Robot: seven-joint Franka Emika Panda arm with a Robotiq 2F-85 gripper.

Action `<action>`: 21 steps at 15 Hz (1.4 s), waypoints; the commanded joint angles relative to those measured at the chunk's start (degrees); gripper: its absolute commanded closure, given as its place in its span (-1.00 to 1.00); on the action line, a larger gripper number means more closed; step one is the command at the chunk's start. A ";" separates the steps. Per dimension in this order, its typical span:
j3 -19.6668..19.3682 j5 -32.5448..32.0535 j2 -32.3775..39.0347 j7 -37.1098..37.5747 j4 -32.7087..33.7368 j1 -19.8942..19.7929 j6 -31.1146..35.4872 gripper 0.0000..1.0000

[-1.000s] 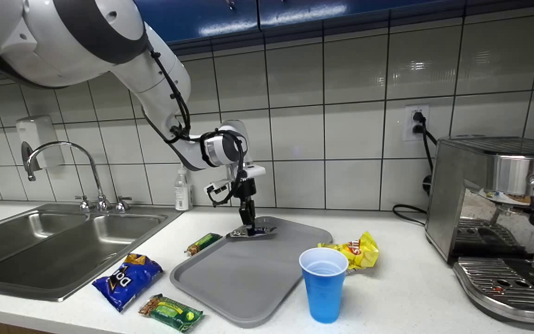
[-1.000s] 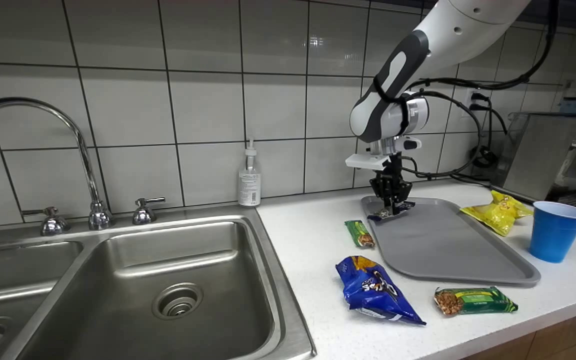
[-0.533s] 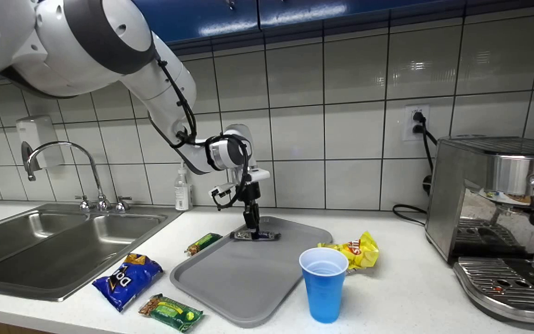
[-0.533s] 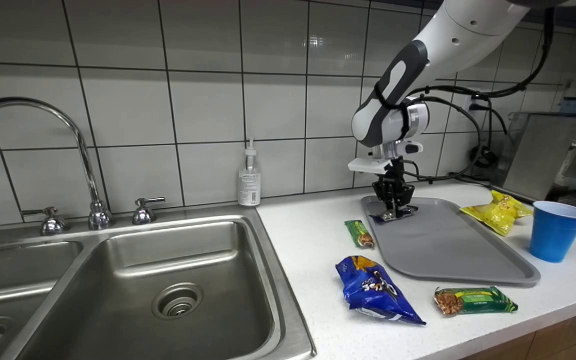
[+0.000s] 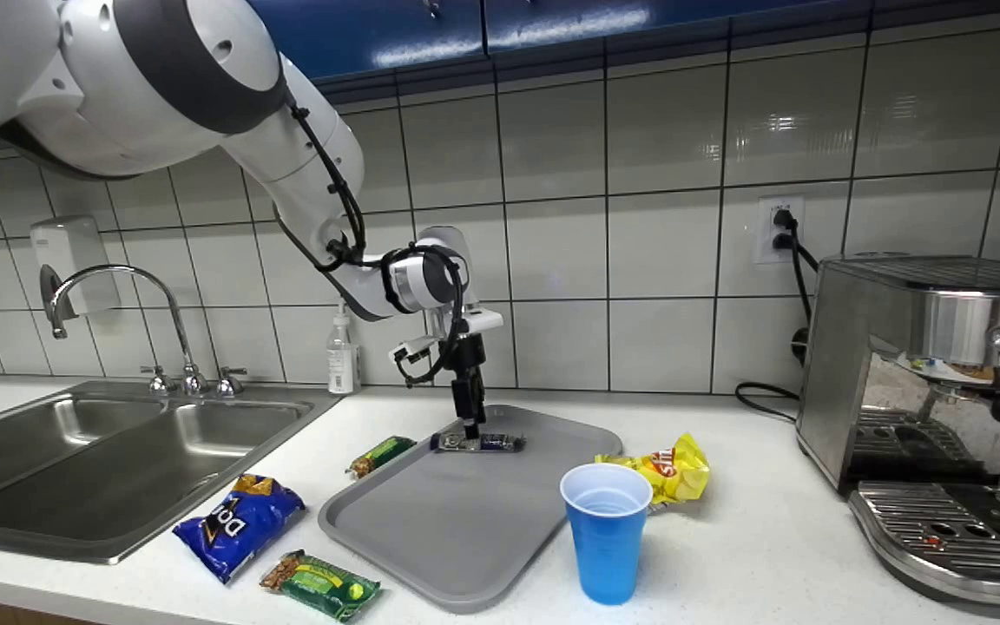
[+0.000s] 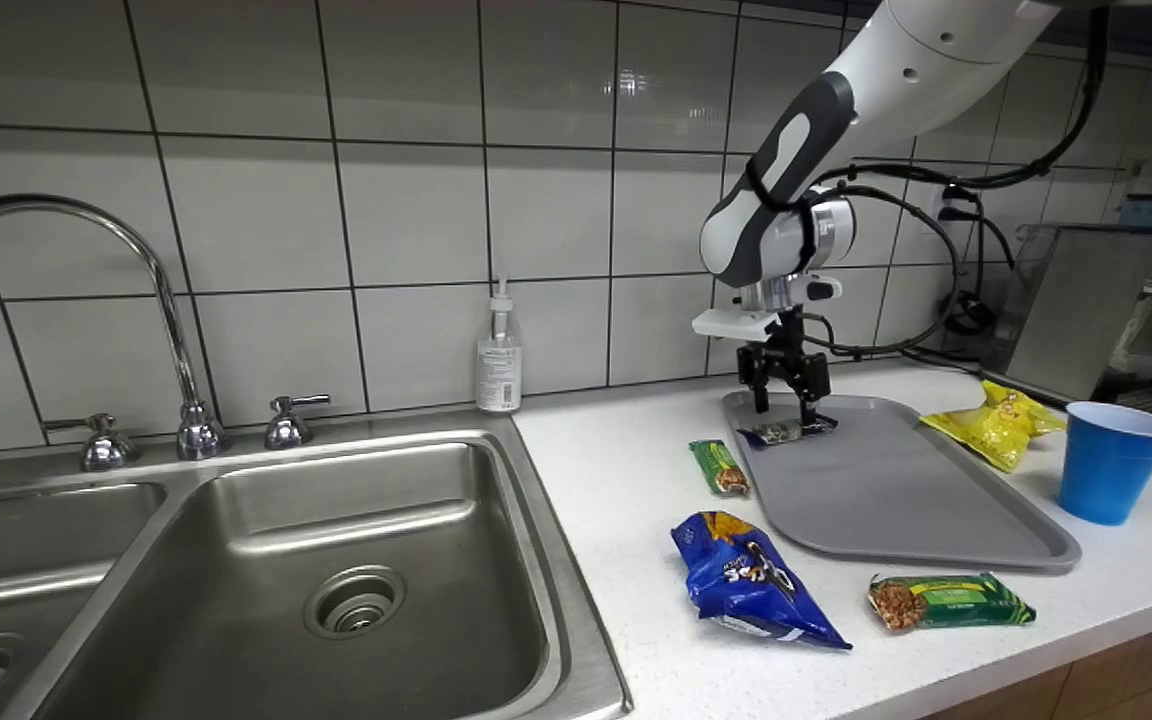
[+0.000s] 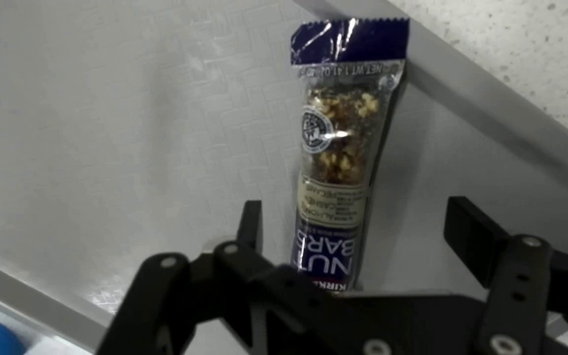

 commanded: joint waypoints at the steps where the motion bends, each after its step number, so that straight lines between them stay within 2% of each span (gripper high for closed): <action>1: -0.07 -1.51 -3.48 -0.58 -3.19 0.57 0.88 -1.00; 7: 0.32 -4.18 -6.41 -1.89 -7.87 2.36 4.52 -1.00; 14: 0.31 -9.32 -10.60 -4.92 -16.49 6.10 13.71 -1.00; 18: 2.28 -9.26 -13.64 -12.05 -21.62 5.64 18.99 -1.00; 21: 3.54 -8.12 -15.94 -18.20 -24.89 5.13 20.19 -1.00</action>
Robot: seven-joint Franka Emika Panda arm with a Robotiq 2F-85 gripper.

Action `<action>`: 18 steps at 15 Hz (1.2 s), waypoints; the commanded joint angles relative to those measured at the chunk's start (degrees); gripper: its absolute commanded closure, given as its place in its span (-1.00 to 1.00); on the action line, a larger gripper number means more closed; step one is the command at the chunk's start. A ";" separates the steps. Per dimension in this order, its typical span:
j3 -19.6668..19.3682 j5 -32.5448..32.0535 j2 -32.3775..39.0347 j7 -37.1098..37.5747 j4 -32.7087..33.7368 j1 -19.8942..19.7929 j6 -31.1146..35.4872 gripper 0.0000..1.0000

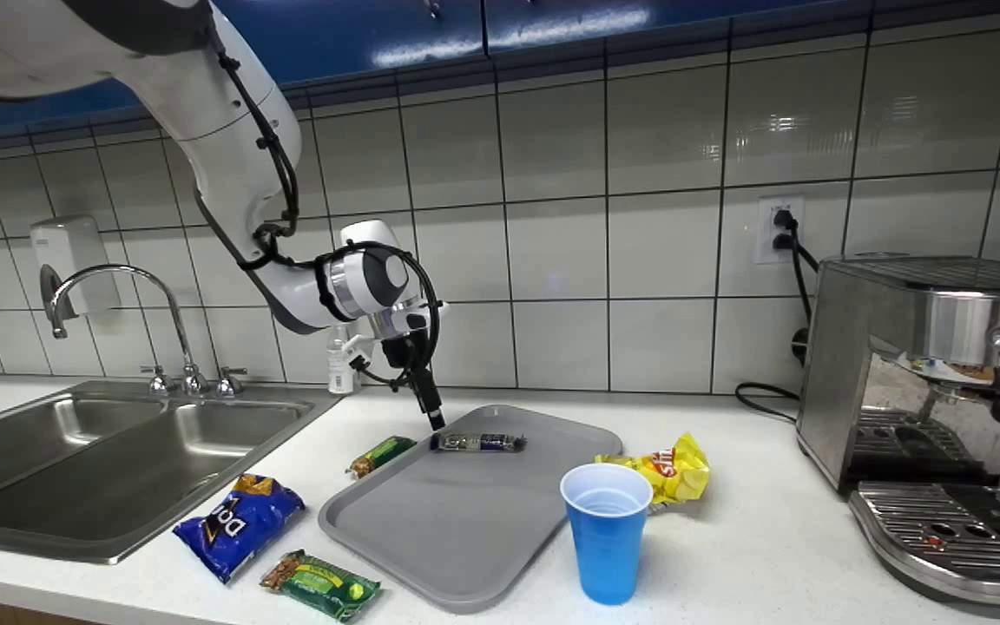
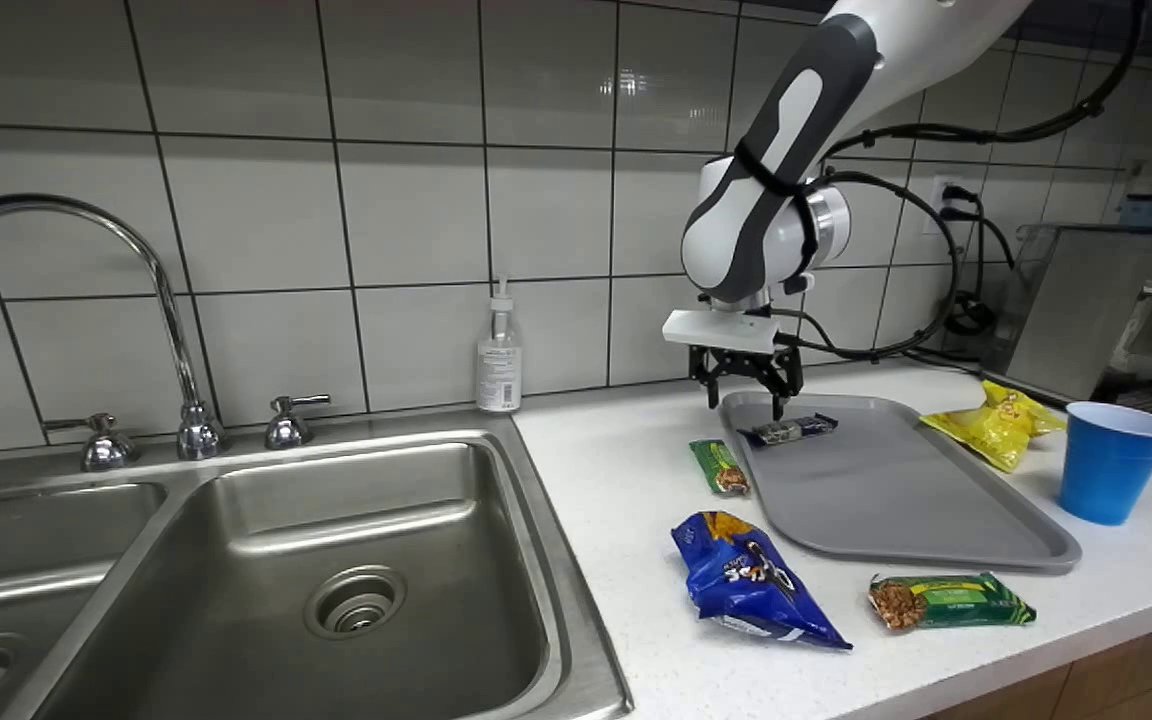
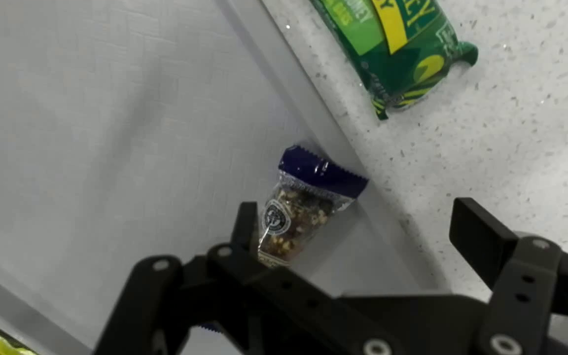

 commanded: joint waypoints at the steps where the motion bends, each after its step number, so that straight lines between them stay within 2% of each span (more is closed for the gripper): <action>1: 2.31 0.87 -5.71 -8.10 -6.69 -1.57 1.69 -1.00; 7: 4.56 3.71 -9.03 -19.30 -10.28 -2.76 0.19 -1.00; 9: 3.68 3.30 -9.30 -20.11 -10.95 -1.53 -0.04 -1.00; 10: 2.57 3.20 -6.54 -17.60 -8.26 -0.71 0.54 -1.00; 18: 2.69 3.18 -7.03 -18.71 -9.21 -0.64 0.53 -1.00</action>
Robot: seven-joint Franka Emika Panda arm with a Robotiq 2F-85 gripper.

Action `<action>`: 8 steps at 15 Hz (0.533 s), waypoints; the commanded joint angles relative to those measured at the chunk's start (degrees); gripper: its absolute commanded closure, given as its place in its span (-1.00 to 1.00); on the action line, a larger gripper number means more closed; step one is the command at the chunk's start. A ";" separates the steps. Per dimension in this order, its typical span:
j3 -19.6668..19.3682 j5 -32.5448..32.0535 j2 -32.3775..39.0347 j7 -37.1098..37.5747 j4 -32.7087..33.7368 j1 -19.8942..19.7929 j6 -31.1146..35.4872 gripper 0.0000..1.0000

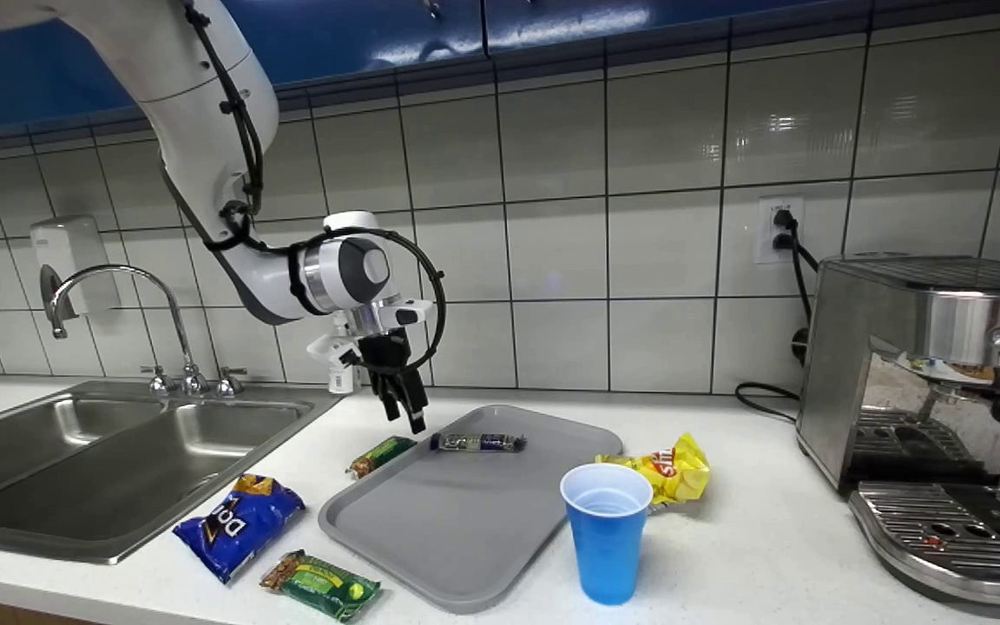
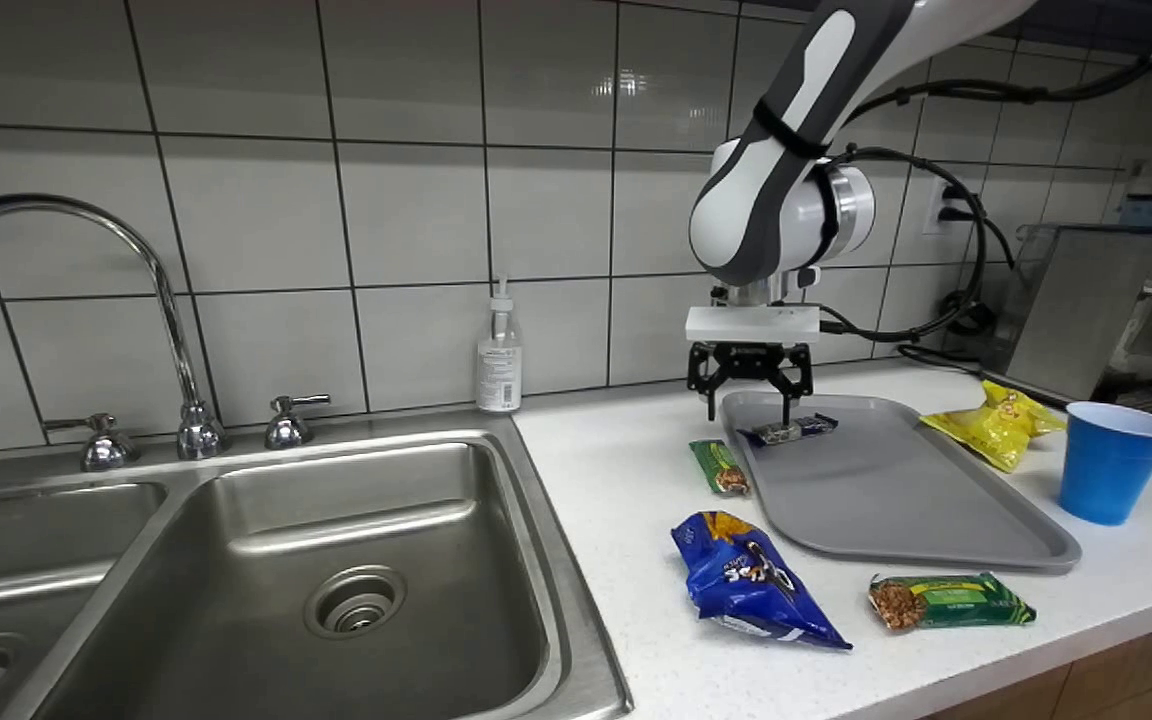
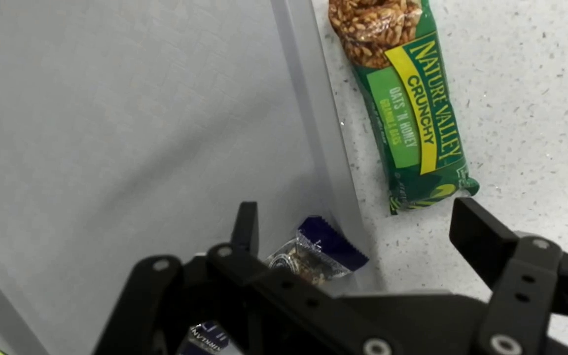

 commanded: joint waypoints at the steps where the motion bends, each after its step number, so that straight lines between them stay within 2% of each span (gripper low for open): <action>1: -0.46 0.47 0.05 -0.34 0.07 0.44 -0.07 -1.00; 8: 0.23 -0.49 -7.21 -3.43 -9.10 1.79 7.90 -1.00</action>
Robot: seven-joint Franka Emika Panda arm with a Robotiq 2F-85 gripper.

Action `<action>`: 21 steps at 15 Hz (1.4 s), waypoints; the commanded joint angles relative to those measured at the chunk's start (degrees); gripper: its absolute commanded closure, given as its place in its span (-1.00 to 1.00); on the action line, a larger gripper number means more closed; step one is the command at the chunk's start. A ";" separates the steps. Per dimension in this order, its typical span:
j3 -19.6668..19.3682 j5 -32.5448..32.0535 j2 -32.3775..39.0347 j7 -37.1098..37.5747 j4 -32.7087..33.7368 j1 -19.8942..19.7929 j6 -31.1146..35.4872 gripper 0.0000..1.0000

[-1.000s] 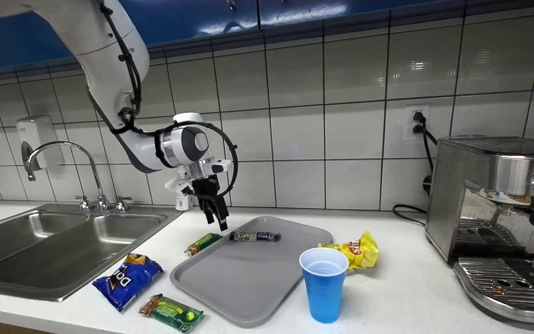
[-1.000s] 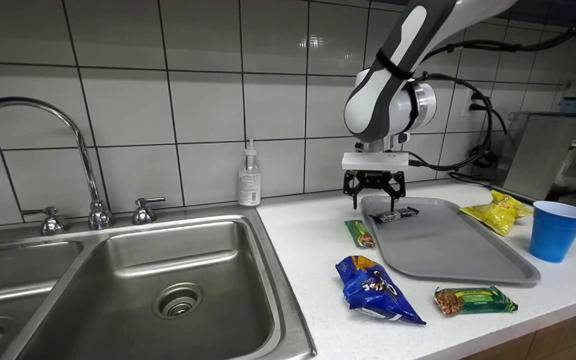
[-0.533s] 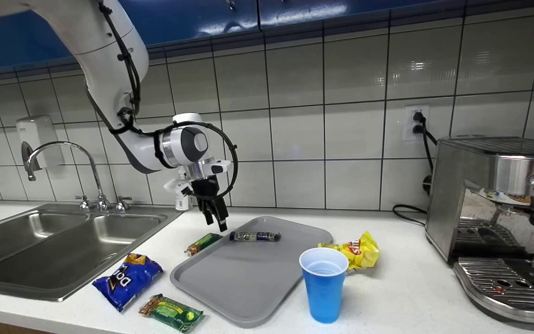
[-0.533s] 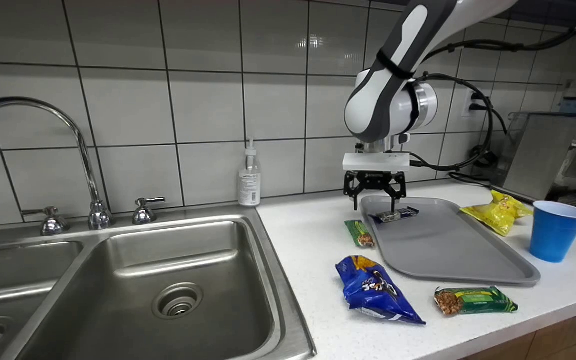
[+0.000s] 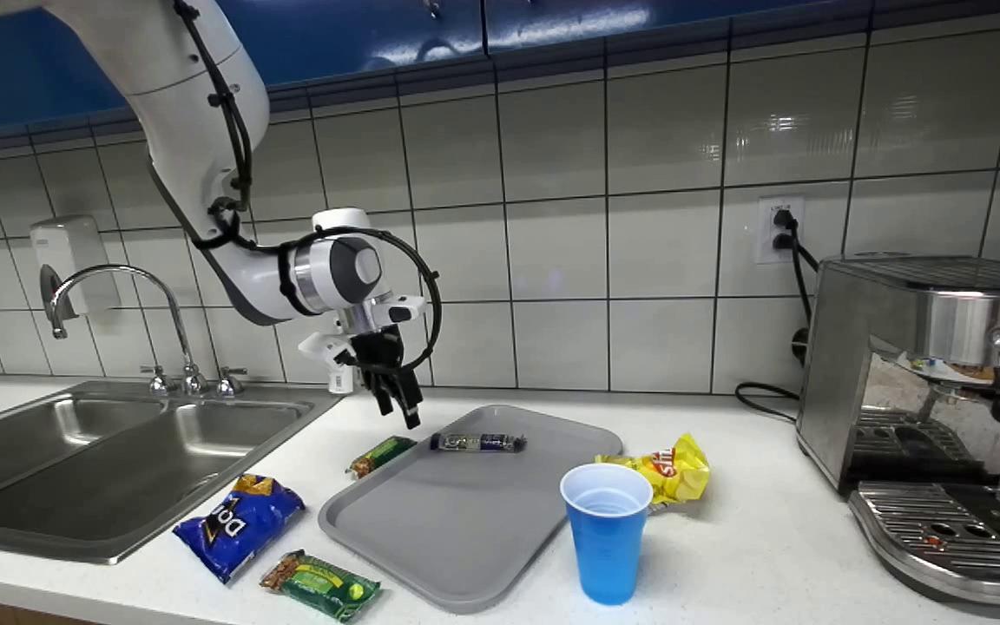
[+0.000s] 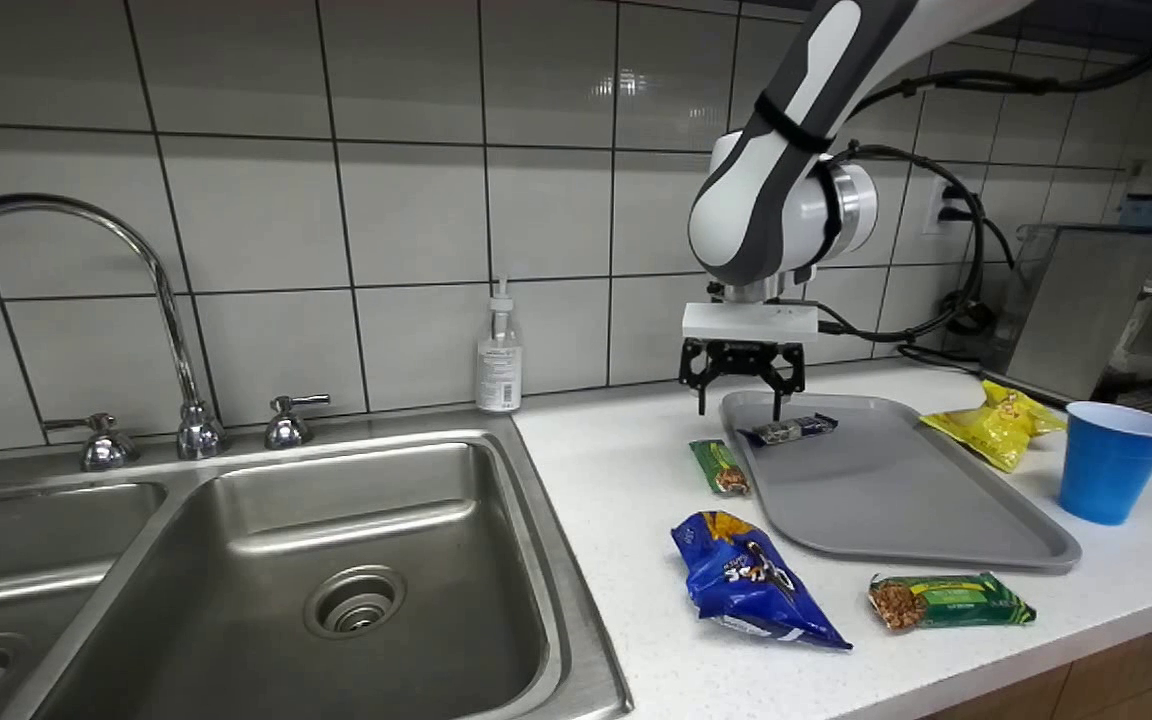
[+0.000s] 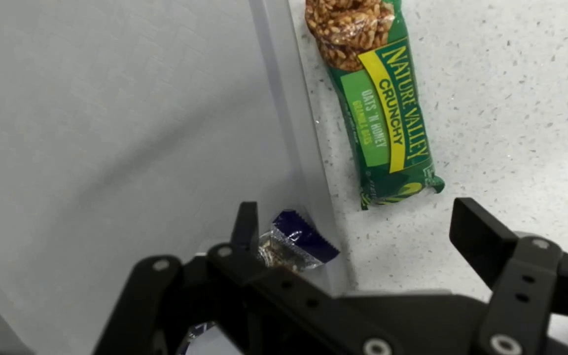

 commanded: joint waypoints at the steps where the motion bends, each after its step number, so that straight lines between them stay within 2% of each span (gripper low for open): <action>1: 0.43 -0.34 -6.71 -3.10 -8.16 1.11 5.02 -1.00; 7: 1.35 -0.12 -13.98 -5.80 -16.62 2.77 9.20 -1.00; 21: 8.06 1.63 -25.05 -13.79 -27.80 2.19 8.14 -1.00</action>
